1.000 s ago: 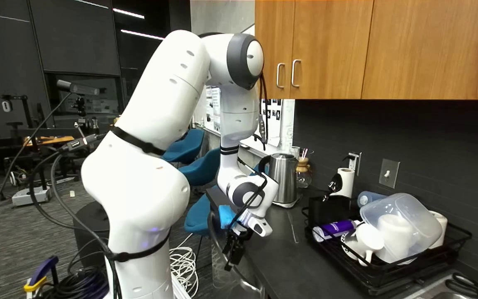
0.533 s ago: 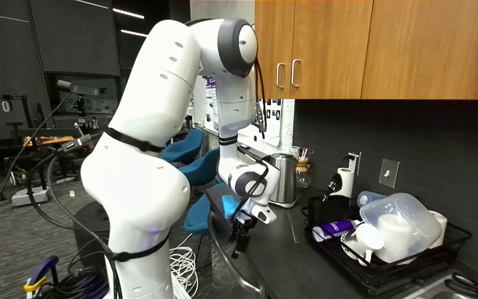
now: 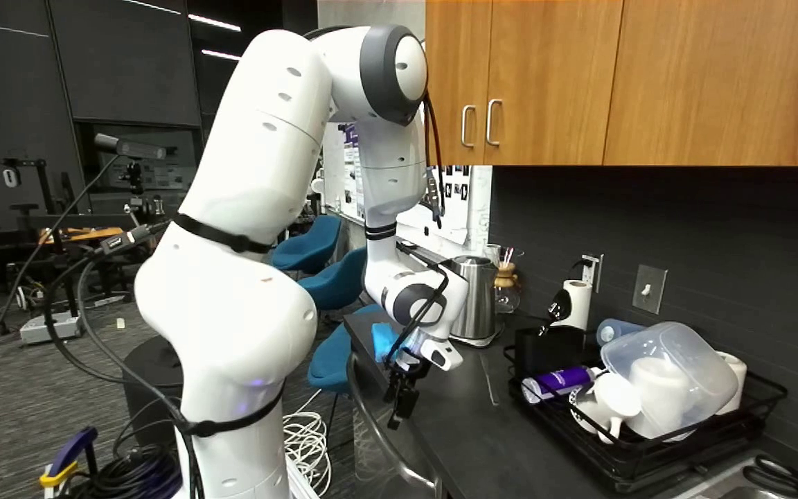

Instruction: Push the blue fork off the counter

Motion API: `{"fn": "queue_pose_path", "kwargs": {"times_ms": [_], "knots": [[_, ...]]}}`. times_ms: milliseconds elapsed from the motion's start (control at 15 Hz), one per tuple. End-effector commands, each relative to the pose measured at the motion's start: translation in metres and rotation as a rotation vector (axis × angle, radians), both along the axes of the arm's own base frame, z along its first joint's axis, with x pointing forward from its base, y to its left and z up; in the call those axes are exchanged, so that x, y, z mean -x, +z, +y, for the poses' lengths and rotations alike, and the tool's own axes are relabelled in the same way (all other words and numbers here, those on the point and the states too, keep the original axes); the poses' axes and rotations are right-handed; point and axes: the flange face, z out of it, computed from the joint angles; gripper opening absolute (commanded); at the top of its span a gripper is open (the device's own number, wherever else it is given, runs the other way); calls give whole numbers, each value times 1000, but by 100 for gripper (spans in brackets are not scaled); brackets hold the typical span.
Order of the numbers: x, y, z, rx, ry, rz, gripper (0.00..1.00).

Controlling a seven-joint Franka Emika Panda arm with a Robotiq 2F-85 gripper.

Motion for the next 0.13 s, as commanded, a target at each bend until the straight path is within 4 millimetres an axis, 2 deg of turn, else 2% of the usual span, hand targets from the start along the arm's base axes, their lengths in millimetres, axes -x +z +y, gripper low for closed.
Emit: {"fn": "queue_pose_path", "kwargs": {"times_ms": [0,67], "knots": [[-1,0,0,0,0,1,100],[-1,0,0,0,0,1,100]]}}
